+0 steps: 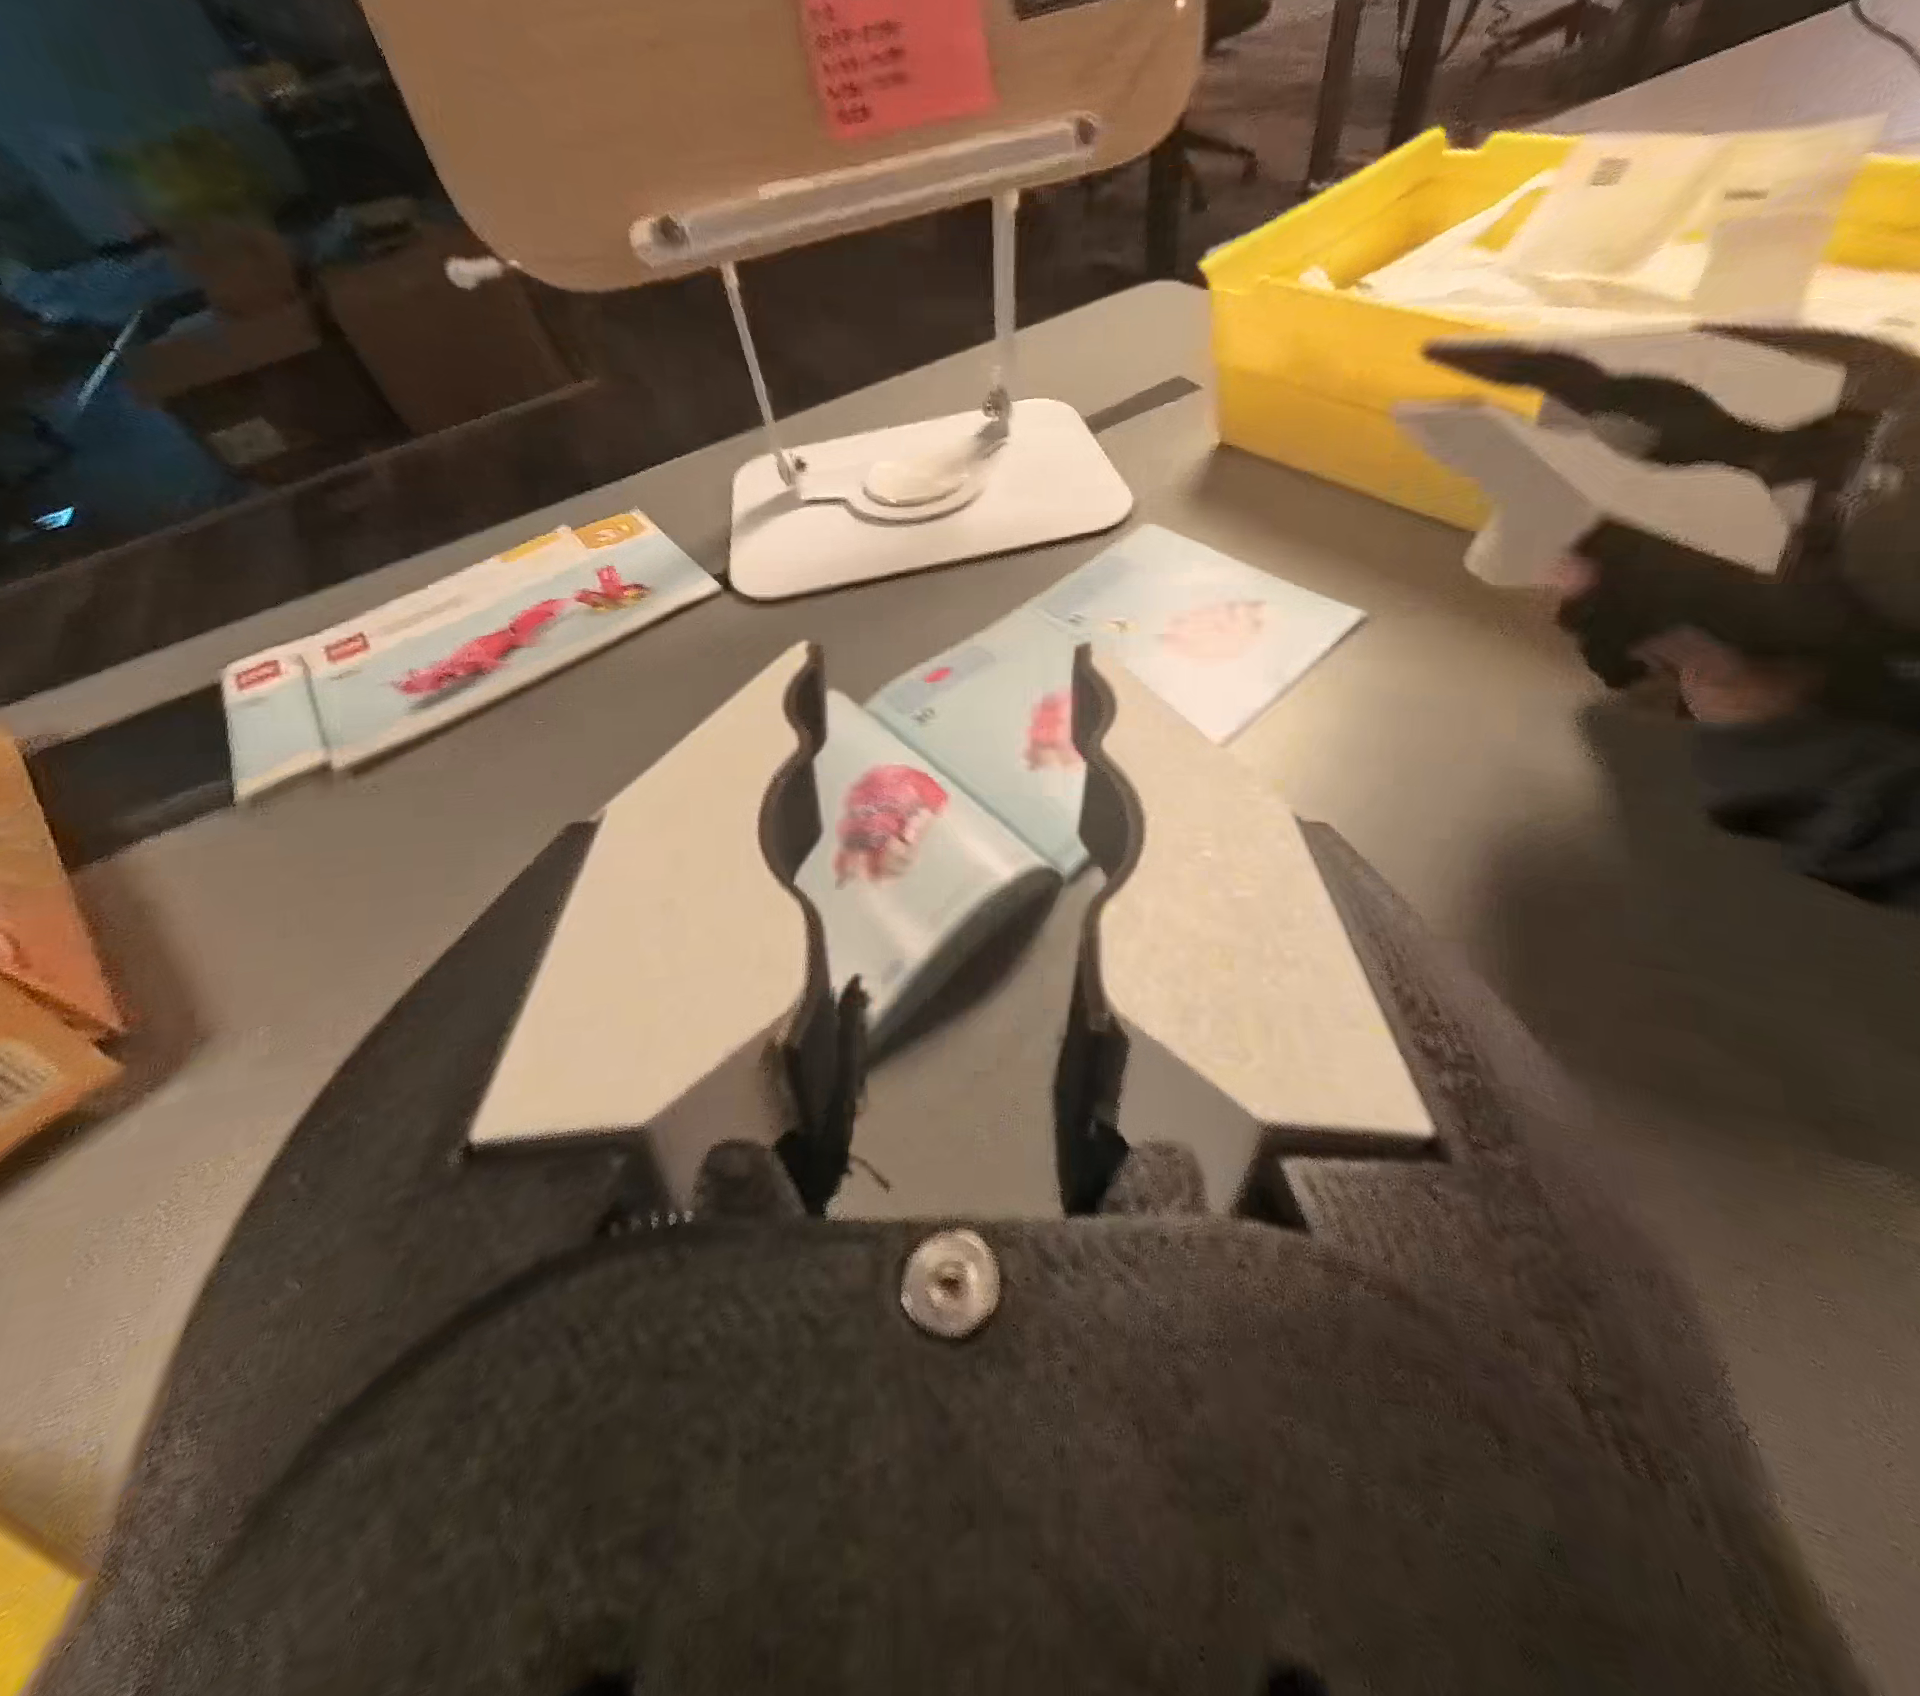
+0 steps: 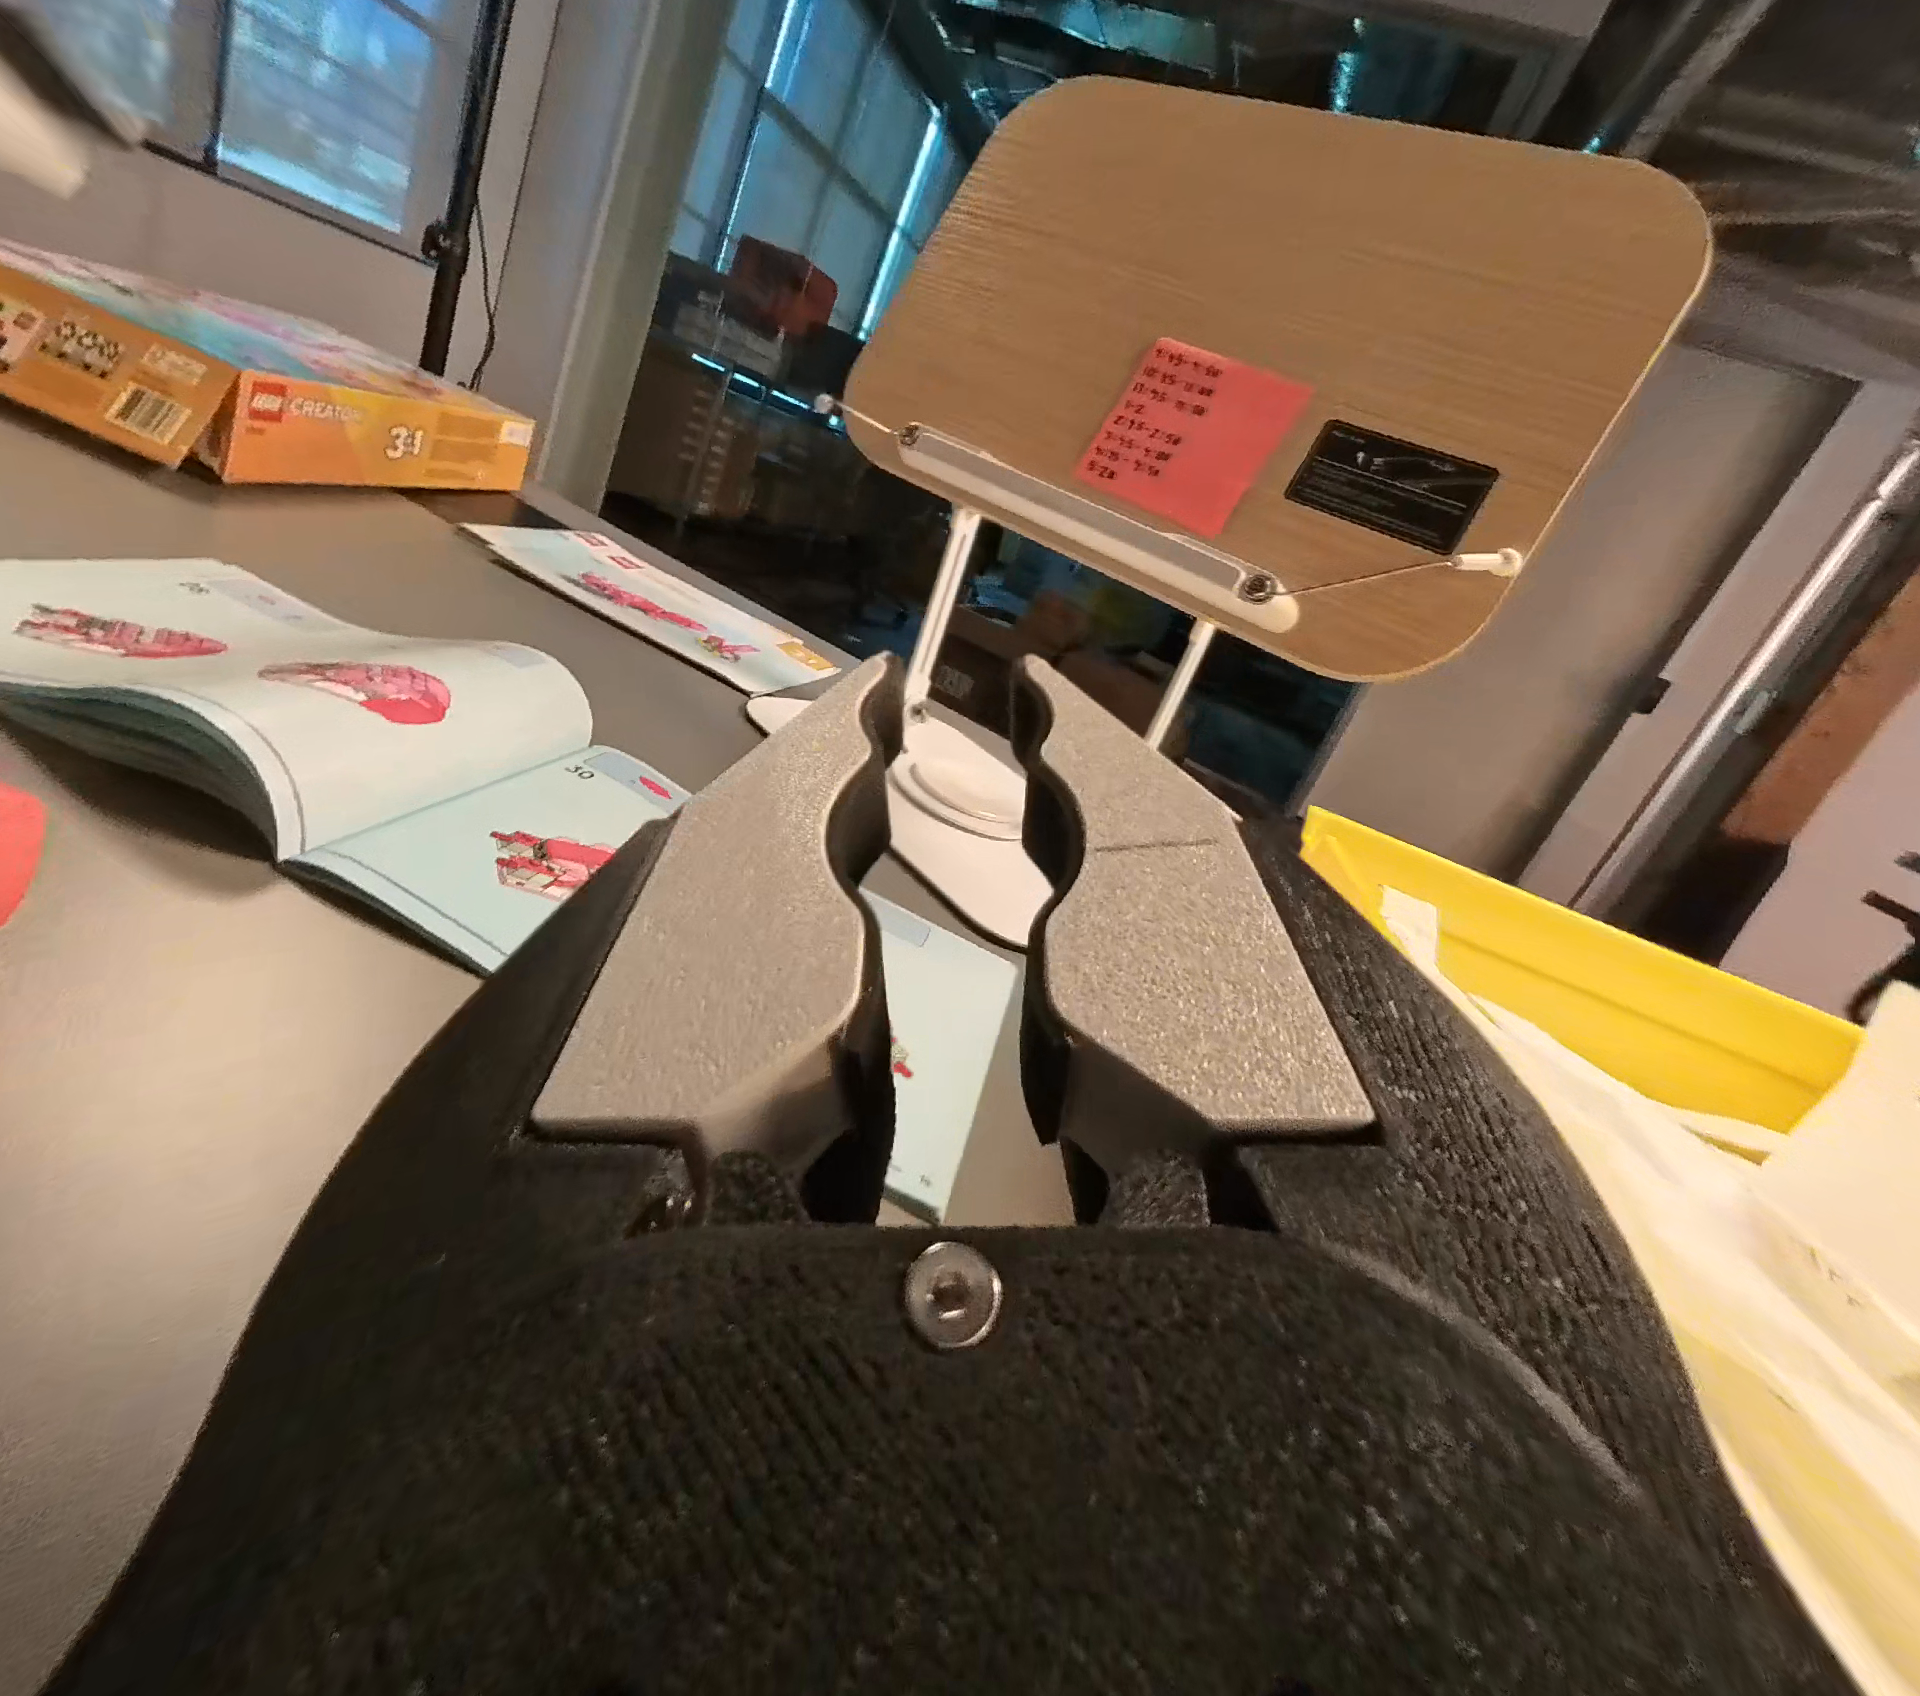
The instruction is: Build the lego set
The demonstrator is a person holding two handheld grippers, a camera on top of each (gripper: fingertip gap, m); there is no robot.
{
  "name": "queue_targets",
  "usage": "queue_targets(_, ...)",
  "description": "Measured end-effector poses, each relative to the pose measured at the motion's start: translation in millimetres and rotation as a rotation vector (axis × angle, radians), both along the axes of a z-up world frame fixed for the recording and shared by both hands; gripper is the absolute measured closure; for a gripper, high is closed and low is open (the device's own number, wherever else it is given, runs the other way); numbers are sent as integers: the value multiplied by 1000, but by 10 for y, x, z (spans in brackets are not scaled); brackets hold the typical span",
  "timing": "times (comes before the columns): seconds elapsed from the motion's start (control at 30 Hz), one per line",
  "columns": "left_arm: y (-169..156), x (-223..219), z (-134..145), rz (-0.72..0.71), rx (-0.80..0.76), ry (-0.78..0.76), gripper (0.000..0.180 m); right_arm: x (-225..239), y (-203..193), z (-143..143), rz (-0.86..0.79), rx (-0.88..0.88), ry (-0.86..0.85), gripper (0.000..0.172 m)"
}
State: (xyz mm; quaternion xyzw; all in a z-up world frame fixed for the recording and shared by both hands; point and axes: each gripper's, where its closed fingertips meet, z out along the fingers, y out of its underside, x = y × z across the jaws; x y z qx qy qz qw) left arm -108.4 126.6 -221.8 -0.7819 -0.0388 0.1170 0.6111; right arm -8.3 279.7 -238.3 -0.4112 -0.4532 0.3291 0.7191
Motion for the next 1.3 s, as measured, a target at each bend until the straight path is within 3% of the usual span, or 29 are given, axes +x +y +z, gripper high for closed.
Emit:
queue_targets(0.17, -352, 370, -494, -2, 5, 74, 132, 22, -1, 23, 2, -10, 18, 155)
queue_targets(0.3, -667, 417, -637, 32, 16, 167, 135, 17, 21, -5, 3, -36, 9, 158)
queue_targets(0.43, -668, 465, -820, -9, -42, 79, 132, -58, 27, -89, -8, -36, -52, 160)
queue_targets(0.7, -658, 472, -833, -14, -50, 122, 137, -172, 84, -248, -41, -35, -158, 164)
queue_targets(1.0, -655, 506, -813, -40, -32, 137, 141, -155, 148, -243, -100, -17, -161, 166)
queue_targets(1.3, -649, 513, -845, -51, -54, 122, 140, -86, 311, -225, -121, -134, -105, 167)
